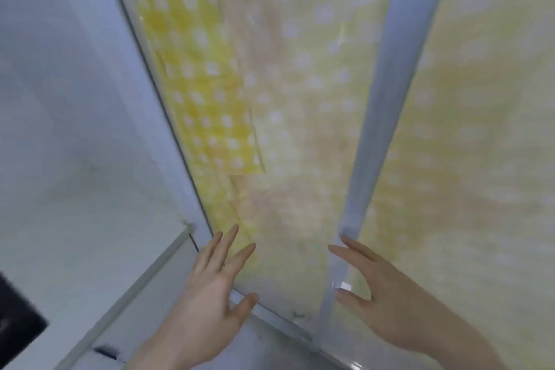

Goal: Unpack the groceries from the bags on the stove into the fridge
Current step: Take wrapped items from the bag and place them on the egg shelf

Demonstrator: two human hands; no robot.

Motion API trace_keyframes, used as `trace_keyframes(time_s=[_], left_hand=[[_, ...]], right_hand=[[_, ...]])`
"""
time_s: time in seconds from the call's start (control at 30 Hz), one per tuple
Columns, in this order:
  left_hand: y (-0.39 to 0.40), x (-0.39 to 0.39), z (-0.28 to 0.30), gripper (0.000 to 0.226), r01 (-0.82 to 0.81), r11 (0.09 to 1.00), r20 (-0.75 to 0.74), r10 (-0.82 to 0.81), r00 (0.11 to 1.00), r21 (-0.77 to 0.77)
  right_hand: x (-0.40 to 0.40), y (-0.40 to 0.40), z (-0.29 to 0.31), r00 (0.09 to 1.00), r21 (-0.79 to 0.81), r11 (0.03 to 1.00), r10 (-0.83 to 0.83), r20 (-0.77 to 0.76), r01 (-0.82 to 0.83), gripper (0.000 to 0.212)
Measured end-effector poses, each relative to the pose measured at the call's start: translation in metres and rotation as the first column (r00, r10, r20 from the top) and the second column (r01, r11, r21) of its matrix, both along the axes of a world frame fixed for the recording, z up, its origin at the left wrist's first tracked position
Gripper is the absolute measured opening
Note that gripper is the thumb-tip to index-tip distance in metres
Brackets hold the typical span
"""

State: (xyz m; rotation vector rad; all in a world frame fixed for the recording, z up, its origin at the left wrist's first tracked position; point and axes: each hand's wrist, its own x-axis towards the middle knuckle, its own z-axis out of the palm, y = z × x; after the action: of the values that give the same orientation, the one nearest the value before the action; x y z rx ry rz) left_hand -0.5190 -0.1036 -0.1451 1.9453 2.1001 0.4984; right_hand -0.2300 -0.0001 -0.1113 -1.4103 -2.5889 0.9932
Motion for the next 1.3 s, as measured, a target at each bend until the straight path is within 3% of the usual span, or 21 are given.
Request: trace_keyframes(time_s=[0.2,0.47,0.73,0.97,1.3], left_hand=[[-0.097,-0.100,0.000,0.078,-0.299,0.949,-0.036,0.304,0.952,0.104],[-0.222,-0.226,-0.016,0.080,-0.540,0.833,-0.055,0.549,0.834,0.125],[-0.308,-0.297,-0.024,0.080,-0.700,0.708,-0.026,0.704,0.709,0.093],[-0.361,-0.330,-0.058,0.079,-0.832,0.550,0.020,0.833,0.553,0.077],[-0.374,-0.376,-0.044,0.080,-0.966,0.250,0.029,0.967,0.252,0.073]], right_hand=[[-0.131,-0.014,0.008,0.948,0.079,0.946,0.317,-0.026,-0.314,0.058],[-0.297,-0.068,0.001,0.855,0.065,0.857,0.515,-0.067,-0.511,0.065],[-0.429,-0.122,-0.018,0.732,0.080,0.741,0.671,-0.120,-0.666,0.053],[-0.523,-0.140,-0.028,0.598,0.055,0.604,0.796,-0.094,-0.795,0.054],[-0.670,-0.136,-0.033,0.341,0.067,0.349,0.934,-0.102,-0.935,0.056]])
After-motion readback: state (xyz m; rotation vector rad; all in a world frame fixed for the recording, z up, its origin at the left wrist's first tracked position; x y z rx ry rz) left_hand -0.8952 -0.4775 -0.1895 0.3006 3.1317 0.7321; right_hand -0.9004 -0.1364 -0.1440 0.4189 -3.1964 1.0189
